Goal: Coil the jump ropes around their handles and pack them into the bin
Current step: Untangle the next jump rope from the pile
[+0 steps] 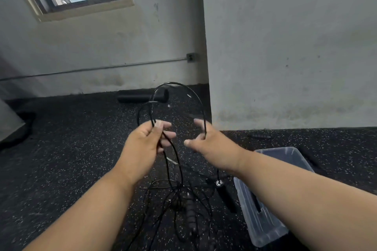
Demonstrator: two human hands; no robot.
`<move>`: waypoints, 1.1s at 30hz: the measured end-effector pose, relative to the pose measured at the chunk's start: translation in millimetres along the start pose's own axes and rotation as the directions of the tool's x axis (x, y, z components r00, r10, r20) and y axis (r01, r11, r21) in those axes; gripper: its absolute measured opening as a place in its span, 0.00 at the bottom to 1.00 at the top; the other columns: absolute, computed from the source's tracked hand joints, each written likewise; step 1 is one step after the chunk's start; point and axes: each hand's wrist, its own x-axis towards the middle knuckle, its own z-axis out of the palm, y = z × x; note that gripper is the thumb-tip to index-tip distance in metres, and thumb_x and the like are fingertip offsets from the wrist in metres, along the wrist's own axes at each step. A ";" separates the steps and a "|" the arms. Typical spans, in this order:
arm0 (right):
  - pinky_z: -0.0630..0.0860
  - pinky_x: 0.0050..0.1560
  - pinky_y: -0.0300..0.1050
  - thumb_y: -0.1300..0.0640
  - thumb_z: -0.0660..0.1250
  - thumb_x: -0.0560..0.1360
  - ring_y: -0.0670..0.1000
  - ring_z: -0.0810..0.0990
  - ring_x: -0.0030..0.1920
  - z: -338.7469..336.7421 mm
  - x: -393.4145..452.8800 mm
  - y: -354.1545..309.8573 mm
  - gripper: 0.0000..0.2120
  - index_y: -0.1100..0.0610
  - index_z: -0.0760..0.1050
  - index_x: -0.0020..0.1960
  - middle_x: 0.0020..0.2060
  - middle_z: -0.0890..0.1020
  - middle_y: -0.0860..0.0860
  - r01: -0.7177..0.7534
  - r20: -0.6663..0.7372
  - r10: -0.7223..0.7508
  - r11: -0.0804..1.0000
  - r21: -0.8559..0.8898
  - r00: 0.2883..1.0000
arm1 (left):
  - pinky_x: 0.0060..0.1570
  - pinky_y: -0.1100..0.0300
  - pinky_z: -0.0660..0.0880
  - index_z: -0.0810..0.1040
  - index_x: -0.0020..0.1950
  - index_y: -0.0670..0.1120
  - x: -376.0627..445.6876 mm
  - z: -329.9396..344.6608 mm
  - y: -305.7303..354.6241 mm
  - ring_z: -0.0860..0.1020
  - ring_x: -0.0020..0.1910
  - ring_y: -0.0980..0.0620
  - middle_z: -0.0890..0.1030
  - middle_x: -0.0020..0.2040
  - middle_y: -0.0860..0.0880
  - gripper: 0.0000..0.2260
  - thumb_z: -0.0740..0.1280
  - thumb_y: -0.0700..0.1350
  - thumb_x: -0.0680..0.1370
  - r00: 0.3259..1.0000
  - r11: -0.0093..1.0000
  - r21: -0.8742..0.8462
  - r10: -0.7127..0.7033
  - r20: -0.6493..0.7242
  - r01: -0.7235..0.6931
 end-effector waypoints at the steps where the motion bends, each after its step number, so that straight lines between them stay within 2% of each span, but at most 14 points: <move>1: 0.71 0.33 0.34 0.50 0.71 0.80 0.40 0.73 0.29 4.3 -0.5 4.1 0.30 0.48 0.62 0.79 0.40 0.78 0.47 -0.014 0.060 0.017 0.998 -0.058 0.998 | 0.43 0.62 0.79 0.82 0.59 0.50 4.5 1.0 2.0 0.83 0.45 0.53 0.88 0.50 0.51 0.13 0.58 0.50 0.88 1.000 1.000 -0.018 0.003 0.004 -0.003; 3: 0.67 0.28 0.28 0.49 0.70 0.82 0.36 0.72 0.25 16.1 0.2 14.1 0.24 0.49 0.71 0.76 0.37 0.78 0.43 -0.014 0.188 0.051 0.981 -0.194 0.981 | 0.45 0.58 0.77 0.82 0.59 0.51 11.3 3.3 5.6 0.83 0.47 0.51 0.89 0.51 0.50 0.13 0.58 0.52 0.88 1.000 0.998 -0.068 -0.001 0.017 0.003; 5: 0.68 0.30 0.30 0.46 0.68 0.82 0.36 0.73 0.26 26.3 1.9 25.6 0.16 0.47 0.78 0.69 0.35 0.79 0.42 -0.012 0.235 0.083 0.958 -0.286 0.968 | 0.44 0.60 0.77 0.82 0.59 0.51 17.5 5.0 8.4 0.82 0.45 0.53 0.89 0.51 0.49 0.13 0.58 0.52 0.88 1.000 0.991 -0.135 0.001 -0.002 -0.001; 7: 0.67 0.32 0.32 0.45 0.68 0.82 0.38 0.72 0.29 29.8 3.1 33.0 0.08 0.48 0.82 0.55 0.31 0.77 0.42 -0.017 0.218 0.103 0.931 -0.365 0.970 | 0.41 0.63 0.76 0.83 0.59 0.52 21.9 5.3 6.6 0.82 0.42 0.56 0.89 0.50 0.50 0.13 0.59 0.52 0.88 1.000 0.992 -0.129 0.006 -0.020 -0.009; 9: 0.66 0.31 0.37 0.46 0.68 0.82 0.43 0.72 0.31 27.1 4.3 40.0 0.14 0.51 0.74 0.40 0.30 0.73 0.45 0.013 0.208 0.105 0.867 -0.498 0.972 | 0.39 0.62 0.75 0.84 0.59 0.51 23.8 5.5 -1.2 0.81 0.39 0.55 0.89 0.48 0.51 0.13 0.61 0.54 0.87 0.998 0.998 -0.025 -0.059 0.017 0.059; 12: 0.66 0.33 0.41 0.46 0.64 0.84 0.51 0.73 0.37 21.0 6.3 42.9 0.13 0.51 0.72 0.43 0.34 0.74 0.46 0.028 0.156 0.094 0.768 -0.640 0.983 | 0.31 0.61 0.70 0.85 0.54 0.53 18.6 0.4 -5.1 0.74 0.33 0.50 0.88 0.45 0.53 0.12 0.63 0.54 0.86 0.995 0.985 0.144 -0.098 0.028 0.093; 15: 0.74 0.34 0.46 0.45 0.61 0.85 0.47 0.76 0.35 8.9 12.6 33.7 0.12 0.51 0.74 0.48 0.37 0.80 0.48 0.012 -0.047 -0.038 0.884 -0.467 0.998 | 0.27 0.62 0.65 0.85 0.52 0.57 17.9 -10.4 18.7 0.70 0.27 0.56 0.88 0.45 0.58 0.10 0.64 0.55 0.85 0.990 0.982 0.170 0.104 -0.099 -0.086; 18: 0.68 0.33 0.45 0.45 0.61 0.85 0.44 0.71 0.29 -4.1 19.3 27.1 0.15 0.50 0.71 0.42 0.30 0.75 0.46 0.074 -0.297 -0.169 0.949 -0.305 0.940 | 0.33 0.59 0.68 0.85 0.52 0.57 25.9 -17.3 18.0 0.71 0.31 0.51 0.88 0.43 0.56 0.10 0.64 0.56 0.85 0.967 0.981 0.147 0.153 -0.202 -0.124; 20: 0.68 0.34 0.46 0.46 0.60 0.86 0.45 0.69 0.28 -7.9 20.0 24.8 0.16 0.52 0.72 0.42 0.29 0.75 0.48 0.092 -0.262 -0.147 0.973 -0.211 0.954 | 0.38 0.54 0.70 0.84 0.54 0.54 28.5 -17.4 4.1 0.72 0.37 0.47 0.88 0.44 0.57 0.11 0.63 0.56 0.85 0.994 0.985 0.172 0.015 -0.107 0.003; 23: 0.69 0.32 0.43 0.47 0.59 0.87 0.42 0.70 0.27 -7.2 15.0 11.7 0.16 0.54 0.77 0.47 0.36 0.83 0.55 0.120 -0.107 -0.134 0.985 -0.127 0.985 | 0.45 0.52 0.73 0.83 0.58 0.54 23.9 -14.1 -22.4 0.75 0.38 0.44 0.88 0.46 0.57 0.19 0.58 0.64 0.85 0.987 0.959 0.245 -0.158 0.043 0.143; 26: 0.67 0.29 0.39 0.48 0.58 0.87 0.43 0.69 0.26 -7.1 13.5 -4.6 0.14 0.52 0.78 0.50 0.41 0.86 0.54 0.223 -0.137 -0.229 0.973 -0.060 0.964 | 0.50 0.51 0.74 0.81 0.64 0.59 12.7 -6.4 -42.3 0.80 0.38 0.52 0.88 0.53 0.58 0.24 0.51 0.68 0.84 0.962 0.964 0.171 -0.229 0.149 0.203; 28: 0.66 0.29 0.39 0.49 0.58 0.87 0.44 0.67 0.26 -5.7 12.5 -11.4 0.13 0.52 0.78 0.51 0.42 0.86 0.52 0.277 -0.178 -0.276 0.961 -0.016 0.945 | 0.45 0.54 0.73 0.77 0.69 0.63 5.1 3.0 -53.2 0.79 0.37 0.56 0.86 0.59 0.58 0.18 0.54 0.65 0.85 0.940 0.965 0.136 -0.249 0.235 0.222; 30: 0.67 0.31 0.40 0.49 0.59 0.87 0.45 0.68 0.27 -1.6 10.9 -18.6 0.12 0.52 0.78 0.52 0.43 0.87 0.50 0.300 -0.172 -0.298 0.954 -0.012 0.939 | 0.41 0.57 0.74 0.74 0.70 0.63 -0.8 16.4 -60.7 0.79 0.37 0.56 0.83 0.61 0.57 0.14 0.63 0.57 0.85 0.914 0.955 0.178 -0.283 0.292 0.239; 33: 0.70 0.35 0.51 0.50 0.59 0.87 0.56 0.73 0.33 4.0 11.1 -30.6 0.11 0.51 0.78 0.53 0.45 0.87 0.48 0.331 -0.140 -0.329 0.943 -0.010 0.934 | 0.43 0.59 0.78 0.75 0.68 0.63 -8.2 33.5 -74.3 0.80 0.39 0.55 0.82 0.54 0.56 0.12 0.65 0.52 0.85 0.871 0.925 0.334 -0.309 0.382 0.181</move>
